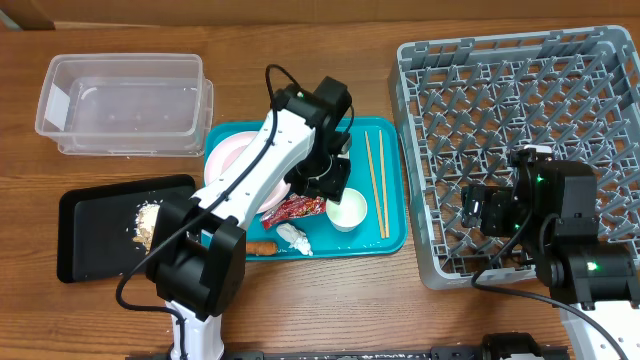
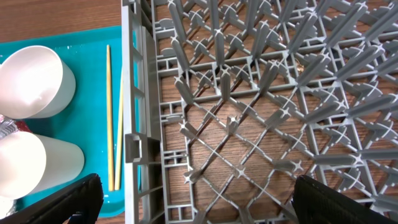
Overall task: Sort waste into correct bins and load items into the dishwasher
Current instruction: 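Grasp the white cup on the teal tray with the left gripper, then hand the white cup from the left gripper to the right gripper, then place the white cup in the dish rack's right side with right gripper, then grasp the small white bowl on the teal tray with the right gripper, then carry the white bowl to the dish rack's back right corner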
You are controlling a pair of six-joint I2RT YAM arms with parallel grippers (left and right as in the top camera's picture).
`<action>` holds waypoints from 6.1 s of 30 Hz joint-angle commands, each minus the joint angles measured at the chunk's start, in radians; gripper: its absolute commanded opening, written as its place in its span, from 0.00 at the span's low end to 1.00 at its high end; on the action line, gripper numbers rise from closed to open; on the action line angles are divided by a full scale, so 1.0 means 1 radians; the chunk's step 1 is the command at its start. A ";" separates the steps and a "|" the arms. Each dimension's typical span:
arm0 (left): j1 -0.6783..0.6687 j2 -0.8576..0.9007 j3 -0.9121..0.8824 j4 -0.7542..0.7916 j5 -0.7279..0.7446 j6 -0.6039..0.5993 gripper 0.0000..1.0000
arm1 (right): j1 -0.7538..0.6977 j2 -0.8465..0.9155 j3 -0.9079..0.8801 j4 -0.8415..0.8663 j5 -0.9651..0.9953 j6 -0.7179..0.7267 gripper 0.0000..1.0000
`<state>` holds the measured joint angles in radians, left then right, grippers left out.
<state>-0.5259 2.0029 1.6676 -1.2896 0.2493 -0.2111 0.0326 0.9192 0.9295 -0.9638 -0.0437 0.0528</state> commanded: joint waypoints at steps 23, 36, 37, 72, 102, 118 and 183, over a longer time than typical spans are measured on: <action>0.288 -0.004 0.082 0.265 1.331 0.159 0.04 | -0.164 0.215 0.033 0.390 -1.161 -0.031 1.00; 0.170 -0.004 0.082 0.277 1.277 0.151 0.04 | -0.163 0.310 0.033 0.665 -1.349 -0.016 1.00; 0.162 -0.004 0.082 0.278 1.277 0.151 0.04 | -0.163 0.310 0.033 0.665 -1.349 -0.016 1.00; 0.166 -0.024 0.082 0.129 0.492 0.129 0.61 | -0.140 0.307 0.038 0.537 -0.879 0.055 0.42; 0.401 -0.259 0.082 0.038 0.133 0.076 0.64 | -0.696 0.666 0.472 -0.212 0.082 0.098 0.33; 0.401 -0.259 0.082 0.037 0.133 0.076 0.69 | -0.696 0.750 0.493 -0.214 -0.003 0.101 0.70; 0.639 -0.453 0.082 -0.158 -0.335 -0.305 1.00 | 0.366 0.882 0.878 -0.097 0.305 0.180 0.04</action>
<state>0.1131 1.5543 1.7363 -1.4574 -0.0906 -0.4995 0.4122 1.9427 1.7508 -1.0508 0.0353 0.2386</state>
